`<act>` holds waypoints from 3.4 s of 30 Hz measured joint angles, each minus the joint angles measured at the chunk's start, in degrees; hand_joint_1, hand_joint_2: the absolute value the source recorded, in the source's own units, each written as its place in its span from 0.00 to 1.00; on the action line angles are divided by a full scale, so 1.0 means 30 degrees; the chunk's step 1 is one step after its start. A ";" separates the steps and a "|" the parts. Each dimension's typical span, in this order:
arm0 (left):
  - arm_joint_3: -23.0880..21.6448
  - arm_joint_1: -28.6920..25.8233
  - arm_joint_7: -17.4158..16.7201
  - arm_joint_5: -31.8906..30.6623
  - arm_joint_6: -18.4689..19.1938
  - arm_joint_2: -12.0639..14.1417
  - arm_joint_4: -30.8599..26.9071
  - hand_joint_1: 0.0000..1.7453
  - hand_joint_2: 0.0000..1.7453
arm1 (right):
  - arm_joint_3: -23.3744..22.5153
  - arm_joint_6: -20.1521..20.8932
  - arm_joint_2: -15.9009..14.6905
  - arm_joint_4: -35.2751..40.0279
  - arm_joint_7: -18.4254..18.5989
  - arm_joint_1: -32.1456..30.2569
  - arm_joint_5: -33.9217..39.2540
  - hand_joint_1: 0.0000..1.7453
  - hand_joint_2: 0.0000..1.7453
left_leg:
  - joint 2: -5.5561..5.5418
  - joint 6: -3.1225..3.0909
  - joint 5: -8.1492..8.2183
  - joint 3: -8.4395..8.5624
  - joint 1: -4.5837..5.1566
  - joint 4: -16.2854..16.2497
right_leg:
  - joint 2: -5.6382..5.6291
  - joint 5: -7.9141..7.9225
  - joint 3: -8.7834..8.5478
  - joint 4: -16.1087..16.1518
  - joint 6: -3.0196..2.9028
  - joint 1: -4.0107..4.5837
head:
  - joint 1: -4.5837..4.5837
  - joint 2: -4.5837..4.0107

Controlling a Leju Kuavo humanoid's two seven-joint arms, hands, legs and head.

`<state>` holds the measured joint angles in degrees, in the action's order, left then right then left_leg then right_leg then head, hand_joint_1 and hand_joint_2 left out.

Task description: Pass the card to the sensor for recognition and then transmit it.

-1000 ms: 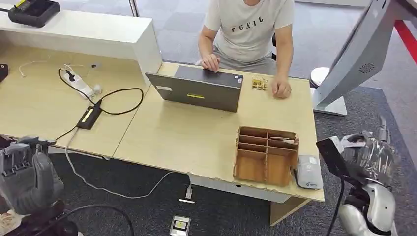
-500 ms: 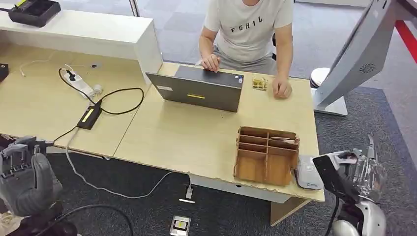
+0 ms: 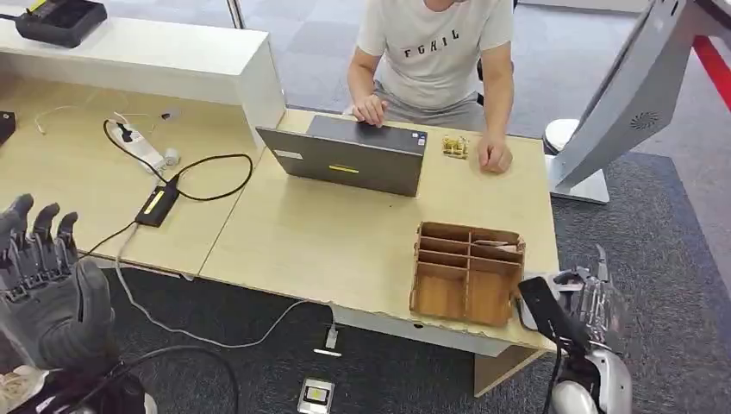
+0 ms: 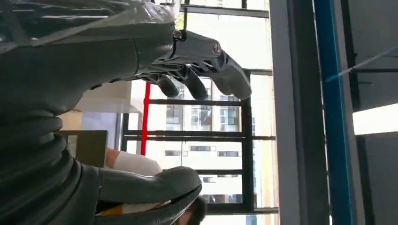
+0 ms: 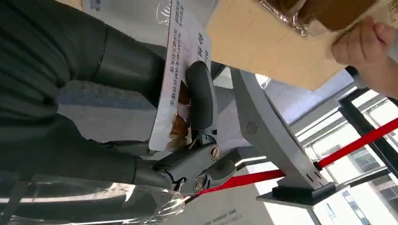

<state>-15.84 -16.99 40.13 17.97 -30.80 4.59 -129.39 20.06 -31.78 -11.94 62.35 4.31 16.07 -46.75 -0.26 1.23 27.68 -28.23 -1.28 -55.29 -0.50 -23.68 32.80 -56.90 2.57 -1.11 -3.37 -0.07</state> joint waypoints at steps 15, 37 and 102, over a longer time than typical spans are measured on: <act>-0.2478 0.1019 0.0000 -0.1296 -0.0474 0.1275 -0.1085 0.29 1.00 | 0.0437 -0.1180 0.0562 -0.4184 -0.0751 0.0778 0.1553 1.00 1.00 | 0.0000 -0.0001 0.0002 -0.0005 0.0002 -0.0001 | 0.0000 -0.0002 0.0007 0.0000 0.0001 -0.0002 | 0.0000 0.0000; -0.3338 0.0746 0.0000 -0.2732 -0.1624 0.1414 -0.2229 0.28 1.00 | 0.0437 -0.1173 0.1363 -0.7201 -0.1538 0.1564 0.2012 1.00 1.00 | 0.0008 0.0000 0.0000 0.0018 0.0001 0.0000 | -0.0004 0.0002 -0.0017 0.0000 -0.0002 0.0000 | 0.0000 0.0000; -0.2923 0.2233 0.0000 -0.1202 0.0889 0.0685 -0.1742 0.09 1.00 | 0.3599 0.1450 0.4088 -0.5453 0.1893 1.0703 -0.7867 1.00 1.00 | 0.0001 0.0007 -0.0033 -0.0015 -0.0001 -0.0003 | -0.0002 0.0025 0.0023 -0.0020 0.0000 0.0001 | 0.0000 0.0000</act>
<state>-24.61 -10.29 40.13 14.36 -28.13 6.64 -134.62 30.86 -27.43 0.33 45.99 9.99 48.18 -70.36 -0.25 1.25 27.58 -28.28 -1.29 -55.30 -0.51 -23.60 32.87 -56.96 2.57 -1.10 -3.37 -0.07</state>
